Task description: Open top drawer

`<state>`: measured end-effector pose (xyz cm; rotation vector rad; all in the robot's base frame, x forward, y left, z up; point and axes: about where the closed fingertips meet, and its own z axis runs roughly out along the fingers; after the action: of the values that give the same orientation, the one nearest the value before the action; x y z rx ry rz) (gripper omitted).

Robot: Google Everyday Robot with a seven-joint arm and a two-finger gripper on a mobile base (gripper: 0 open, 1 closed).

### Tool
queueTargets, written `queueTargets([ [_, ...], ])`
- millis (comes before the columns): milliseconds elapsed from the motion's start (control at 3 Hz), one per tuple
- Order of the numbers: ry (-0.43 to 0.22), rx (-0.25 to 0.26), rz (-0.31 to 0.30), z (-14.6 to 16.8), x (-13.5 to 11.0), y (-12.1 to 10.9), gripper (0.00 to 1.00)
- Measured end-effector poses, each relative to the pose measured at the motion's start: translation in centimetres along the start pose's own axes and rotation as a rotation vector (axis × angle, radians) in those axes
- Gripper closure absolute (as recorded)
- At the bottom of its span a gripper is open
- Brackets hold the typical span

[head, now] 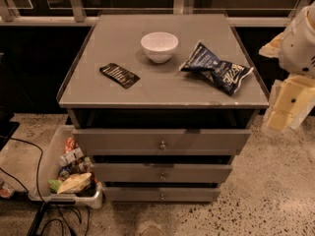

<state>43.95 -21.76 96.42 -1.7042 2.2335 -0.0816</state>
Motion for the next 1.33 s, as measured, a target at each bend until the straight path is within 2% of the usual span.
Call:
queueTargets([
  [333,-0.081,-0.013,-0.002,3.0,0.8,0.9,0.00],
  [667,-0.201,-0.025,-0.013,6.7,1.1,1.6,0.00],
  [1000,-0.201,-0.025,-0.013,6.7,1.1,1.6,0.00],
  [1333,-0.204,-0.046,-0.023,9.1,1.0,2.5,0.00],
])
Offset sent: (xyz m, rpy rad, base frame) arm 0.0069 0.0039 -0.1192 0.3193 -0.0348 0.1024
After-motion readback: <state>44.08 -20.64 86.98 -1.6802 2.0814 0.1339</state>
